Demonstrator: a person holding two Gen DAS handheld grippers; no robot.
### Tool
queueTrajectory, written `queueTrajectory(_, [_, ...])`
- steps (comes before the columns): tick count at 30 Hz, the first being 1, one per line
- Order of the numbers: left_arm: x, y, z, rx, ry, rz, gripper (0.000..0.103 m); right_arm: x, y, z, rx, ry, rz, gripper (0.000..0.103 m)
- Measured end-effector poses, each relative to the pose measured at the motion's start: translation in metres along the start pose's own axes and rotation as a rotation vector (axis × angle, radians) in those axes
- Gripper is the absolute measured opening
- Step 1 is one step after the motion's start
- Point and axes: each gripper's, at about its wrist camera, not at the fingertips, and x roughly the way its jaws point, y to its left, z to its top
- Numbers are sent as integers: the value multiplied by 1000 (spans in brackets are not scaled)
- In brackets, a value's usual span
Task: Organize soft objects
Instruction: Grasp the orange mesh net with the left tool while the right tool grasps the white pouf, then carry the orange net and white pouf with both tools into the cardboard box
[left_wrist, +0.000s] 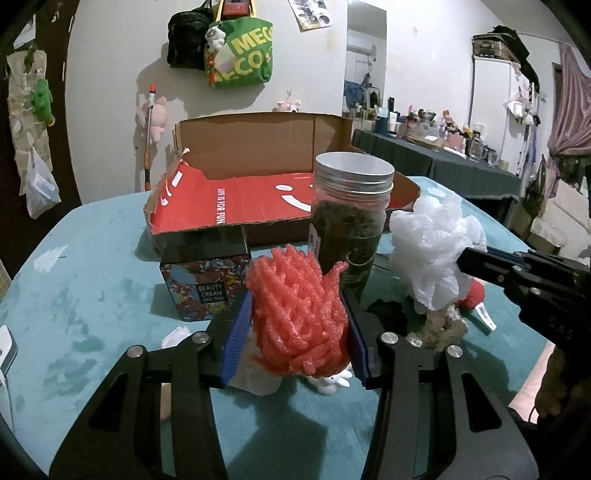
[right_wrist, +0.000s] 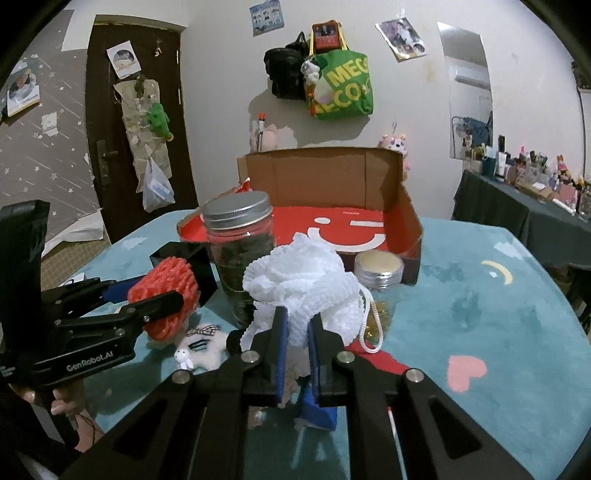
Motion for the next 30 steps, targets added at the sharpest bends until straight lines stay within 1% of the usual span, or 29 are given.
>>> queueTrajectory(6, [-7,-3,0,5,-13,3,45,-13,2,-1,-6,-27,-11,11])
queueTrajectory(17, [-21,-5,3,23,-45,12,45,-23,0,1,-9,-66,-31,10])
queueTrajectory(24, [-31,-1,16,35,-75,25,45,-31,-5,12,-7,-103,-45,9])
queueTrajectory(30, [-37,6,38,51,-101,34,45,-37,-8,31,-25,-141,-48,9])
